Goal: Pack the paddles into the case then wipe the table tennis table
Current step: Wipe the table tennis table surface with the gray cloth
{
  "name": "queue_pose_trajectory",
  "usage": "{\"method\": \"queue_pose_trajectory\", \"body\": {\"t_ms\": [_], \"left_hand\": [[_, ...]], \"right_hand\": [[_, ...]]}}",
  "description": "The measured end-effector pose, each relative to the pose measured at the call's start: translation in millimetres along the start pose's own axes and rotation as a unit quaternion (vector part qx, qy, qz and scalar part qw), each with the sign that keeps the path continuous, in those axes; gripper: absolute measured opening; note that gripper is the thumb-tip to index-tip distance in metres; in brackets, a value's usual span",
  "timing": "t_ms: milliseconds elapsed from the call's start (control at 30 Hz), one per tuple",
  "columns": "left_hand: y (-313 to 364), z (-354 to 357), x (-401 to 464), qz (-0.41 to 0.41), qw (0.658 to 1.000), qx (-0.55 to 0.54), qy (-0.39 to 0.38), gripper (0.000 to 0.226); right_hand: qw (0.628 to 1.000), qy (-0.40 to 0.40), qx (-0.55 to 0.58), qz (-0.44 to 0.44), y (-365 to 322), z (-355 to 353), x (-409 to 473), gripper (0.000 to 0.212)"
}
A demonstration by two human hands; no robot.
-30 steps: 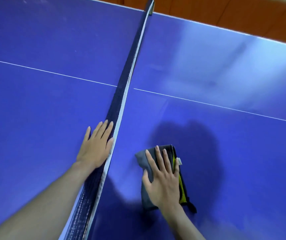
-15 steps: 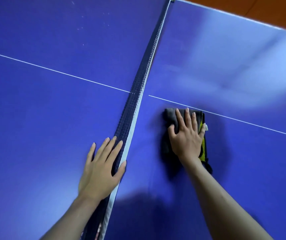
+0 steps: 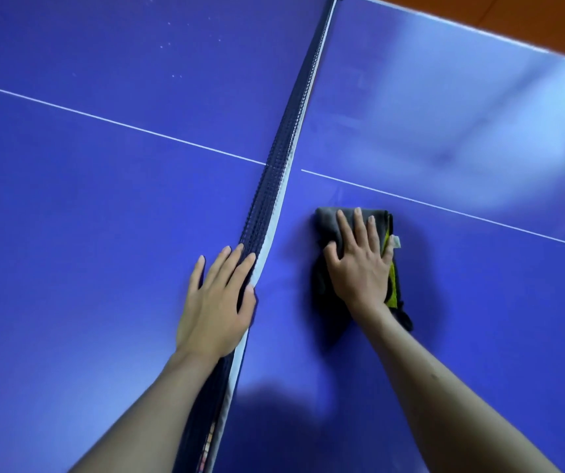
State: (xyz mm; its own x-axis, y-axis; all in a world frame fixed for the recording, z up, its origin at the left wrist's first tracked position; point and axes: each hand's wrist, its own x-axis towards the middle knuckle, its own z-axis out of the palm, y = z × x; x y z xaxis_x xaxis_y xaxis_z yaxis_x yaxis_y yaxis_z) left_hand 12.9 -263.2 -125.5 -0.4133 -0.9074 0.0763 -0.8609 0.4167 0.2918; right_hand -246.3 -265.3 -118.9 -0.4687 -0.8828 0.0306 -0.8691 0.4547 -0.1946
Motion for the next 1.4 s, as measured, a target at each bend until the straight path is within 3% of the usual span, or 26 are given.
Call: {"method": "queue_pose_trajectory", "body": {"t_ms": [167, 333, 467, 633, 833, 1167, 1400], "left_hand": [[0.7, -1.4, 0.2, -0.005, 1.000, 0.002, -0.003, 0.056], [0.8, -4.1, -0.1, -0.002, 1.000, 0.014, -0.013, 0.055], [1.4, -5.2, 1.1, -0.006, 1.000, 0.010, -0.016, 0.056], [0.0, -2.3, 2.1, -0.007, 1.000, 0.008, -0.008, 0.056], [-3.0, 2.8, 2.5, 0.012, 0.999, 0.014, 0.026, 0.053], [0.2, 1.9, 2.7, 0.006, 1.000, 0.003, 0.010, 0.052], [-0.3, -1.1, 3.3, -0.003, 1.000, 0.002, -0.007, 0.052]], "right_hand": [[0.998, 0.039, 0.002, -0.056, -21.5, 3.7, -101.9, 0.066], [0.997, 0.018, -0.010, -0.073, -42.6, 2.4, -204.5, 0.068], [0.998, 0.000, -0.019, -0.057, -45.6, 2.9, -221.8, 0.074], [0.999, 0.004, -0.016, -0.052, -50.2, 4.3, -180.7, 0.069], [0.999, 0.034, 0.000, -0.019, -62.4, 15.2, -62.4, 0.065], [1.000, -0.016, 0.012, 0.009, -71.5, 16.7, 82.3, 0.065], [0.999, -0.034, 0.027, -0.007, -73.2, 16.4, 98.0, 0.066]]}}
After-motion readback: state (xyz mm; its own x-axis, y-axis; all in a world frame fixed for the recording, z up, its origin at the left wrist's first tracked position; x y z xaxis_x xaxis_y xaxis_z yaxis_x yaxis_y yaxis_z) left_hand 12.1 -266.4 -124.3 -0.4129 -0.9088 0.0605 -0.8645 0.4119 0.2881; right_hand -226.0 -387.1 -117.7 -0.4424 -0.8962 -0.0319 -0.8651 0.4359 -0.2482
